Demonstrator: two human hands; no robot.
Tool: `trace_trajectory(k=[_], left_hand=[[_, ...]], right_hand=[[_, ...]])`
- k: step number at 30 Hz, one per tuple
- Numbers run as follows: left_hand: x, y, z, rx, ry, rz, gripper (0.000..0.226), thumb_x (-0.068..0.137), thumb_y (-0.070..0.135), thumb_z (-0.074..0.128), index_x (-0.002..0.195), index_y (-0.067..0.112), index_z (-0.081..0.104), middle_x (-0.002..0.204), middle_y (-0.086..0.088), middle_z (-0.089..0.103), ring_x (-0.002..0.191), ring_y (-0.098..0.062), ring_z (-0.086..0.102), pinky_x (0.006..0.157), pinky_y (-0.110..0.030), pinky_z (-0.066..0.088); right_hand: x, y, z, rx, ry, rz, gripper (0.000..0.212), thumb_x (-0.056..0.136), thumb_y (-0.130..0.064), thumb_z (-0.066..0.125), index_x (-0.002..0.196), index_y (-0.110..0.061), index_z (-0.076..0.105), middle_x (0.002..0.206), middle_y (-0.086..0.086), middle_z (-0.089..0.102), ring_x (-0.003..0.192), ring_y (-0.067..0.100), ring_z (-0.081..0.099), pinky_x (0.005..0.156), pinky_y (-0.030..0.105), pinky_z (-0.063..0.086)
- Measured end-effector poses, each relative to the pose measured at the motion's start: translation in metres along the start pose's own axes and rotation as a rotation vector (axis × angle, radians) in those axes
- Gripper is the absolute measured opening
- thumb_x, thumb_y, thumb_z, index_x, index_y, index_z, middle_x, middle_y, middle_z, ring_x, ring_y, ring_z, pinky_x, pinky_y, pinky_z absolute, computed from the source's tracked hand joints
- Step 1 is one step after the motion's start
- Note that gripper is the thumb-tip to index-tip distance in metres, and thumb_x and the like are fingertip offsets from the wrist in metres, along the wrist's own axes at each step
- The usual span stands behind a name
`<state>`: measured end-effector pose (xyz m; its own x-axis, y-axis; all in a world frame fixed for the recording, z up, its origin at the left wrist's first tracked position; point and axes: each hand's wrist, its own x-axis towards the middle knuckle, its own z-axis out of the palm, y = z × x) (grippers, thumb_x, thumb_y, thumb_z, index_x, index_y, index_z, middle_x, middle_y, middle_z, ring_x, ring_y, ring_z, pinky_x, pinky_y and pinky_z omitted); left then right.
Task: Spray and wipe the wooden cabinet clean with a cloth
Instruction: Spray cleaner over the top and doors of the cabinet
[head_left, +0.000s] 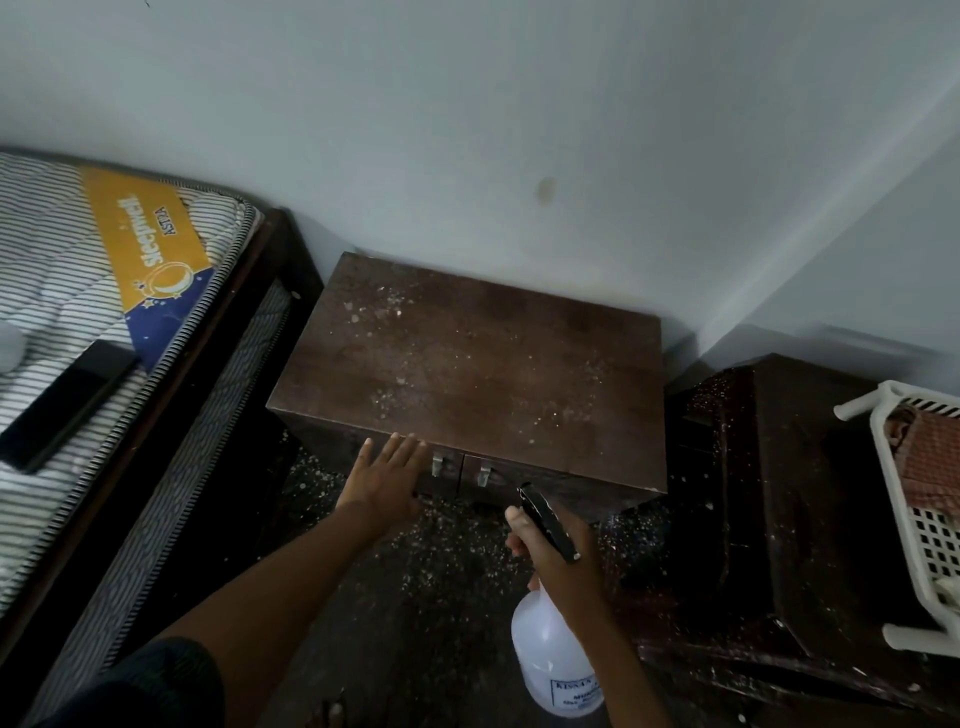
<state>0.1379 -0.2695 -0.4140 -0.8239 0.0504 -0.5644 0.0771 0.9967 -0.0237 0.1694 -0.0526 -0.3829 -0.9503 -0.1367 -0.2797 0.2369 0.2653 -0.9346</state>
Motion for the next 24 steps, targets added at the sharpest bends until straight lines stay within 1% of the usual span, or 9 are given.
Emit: trace_trajectory(k=[3,6,9,11,14,17,18,21,24], left_hand=[[0.001,-0.002,0.003,0.008,0.003,0.007,0.073,0.095,0.033,0.039,0.149,0.012,-0.005,0.16,-0.006,-0.006,0.147,-0.022,-0.007,0.118,-0.046,0.0],[0.004,-0.003,0.005,0.033,0.001,0.023,0.073,0.096,0.033,0.039,0.149,0.01,-0.004,0.159,-0.007,-0.006,0.147,-0.022,-0.006,0.118,-0.046,0.0],[0.006,-0.007,0.008,0.029,0.02,0.049,0.072,0.096,0.032,0.039,0.149,0.01,-0.004,0.159,-0.007,-0.007,0.147,-0.022,-0.007,0.118,-0.045,-0.001],[0.006,-0.012,0.013,0.01,0.018,0.078,0.071,0.096,0.031,0.038,0.149,0.011,-0.004,0.159,-0.007,-0.007,0.147,-0.021,-0.008,0.118,-0.046,-0.002],[0.012,-0.015,0.021,0.035,0.044,0.141,0.071,0.096,0.031,0.04,0.15,0.014,-0.003,0.159,-0.006,-0.008,0.147,-0.022,-0.008,0.118,-0.047,-0.002],[0.029,-0.012,0.026,0.018,0.058,0.15,0.073,0.095,0.032,0.043,0.15,0.018,-0.003,0.159,-0.005,-0.008,0.147,-0.025,-0.007,0.118,-0.048,0.0],[0.051,0.001,0.057,0.028,0.097,0.147,0.075,0.094,0.033,0.043,0.15,0.021,-0.005,0.159,-0.005,-0.01,0.147,-0.026,-0.007,0.117,-0.049,0.0],[0.083,0.007,0.091,0.067,0.168,0.091,0.083,0.092,0.038,0.045,0.147,0.029,-0.017,0.157,-0.005,-0.021,0.146,-0.029,-0.013,0.116,-0.052,-0.002],[0.094,0.005,0.096,0.056,0.327,0.07,0.088,0.09,0.048,0.043,0.143,0.032,-0.025,0.152,-0.004,-0.031,0.144,-0.031,-0.02,0.114,-0.056,-0.004]], right_hand=[[0.004,-0.004,0.004,0.008,-0.068,-0.028,0.028,0.079,-0.037,0.06,0.063,-0.014,0.06,0.056,0.002,0.058,0.05,0.012,0.054,0.04,0.023,0.038],[0.011,-0.005,0.018,-0.066,-0.029,-0.097,0.04,0.082,-0.04,0.059,0.054,-0.013,0.05,0.047,-0.004,0.048,0.044,0.01,0.045,0.044,0.023,0.036],[0.01,-0.004,0.03,-0.087,0.014,-0.117,0.036,0.083,-0.037,0.058,0.056,-0.015,0.051,0.048,-0.005,0.048,0.046,0.01,0.045,0.048,0.025,0.036],[0.005,0.002,0.034,-0.061,0.003,-0.048,0.035,0.083,-0.036,0.061,0.066,-0.006,0.058,0.055,0.002,0.055,0.05,0.012,0.051,0.045,0.023,0.038],[-0.012,0.009,0.037,0.04,0.042,0.0,0.016,0.087,-0.02,0.065,0.076,-0.009,0.064,0.061,0.001,0.062,0.057,0.012,0.059,0.039,0.023,0.04],[-0.02,0.03,0.038,0.107,0.115,0.011,0.014,0.085,-0.021,0.066,0.078,-0.009,0.066,0.06,0.002,0.064,0.056,0.007,0.061,0.037,0.022,0.041],[-0.02,0.067,0.042,0.11,0.189,-0.025,0.013,0.084,-0.02,0.066,0.077,-0.009,0.066,0.061,0.003,0.065,0.055,0.008,0.061,0.037,0.022,0.041],[-0.007,0.115,0.045,0.134,0.271,-0.004,0.014,0.082,-0.022,0.063,0.074,-0.012,0.067,0.064,0.012,0.064,0.051,0.014,0.057,0.038,0.023,0.041],[-0.002,0.122,0.041,0.136,0.301,-0.096,0.011,0.08,-0.019,0.063,0.075,-0.01,0.067,0.067,0.017,0.062,0.053,0.018,0.056,0.042,0.027,0.044]])
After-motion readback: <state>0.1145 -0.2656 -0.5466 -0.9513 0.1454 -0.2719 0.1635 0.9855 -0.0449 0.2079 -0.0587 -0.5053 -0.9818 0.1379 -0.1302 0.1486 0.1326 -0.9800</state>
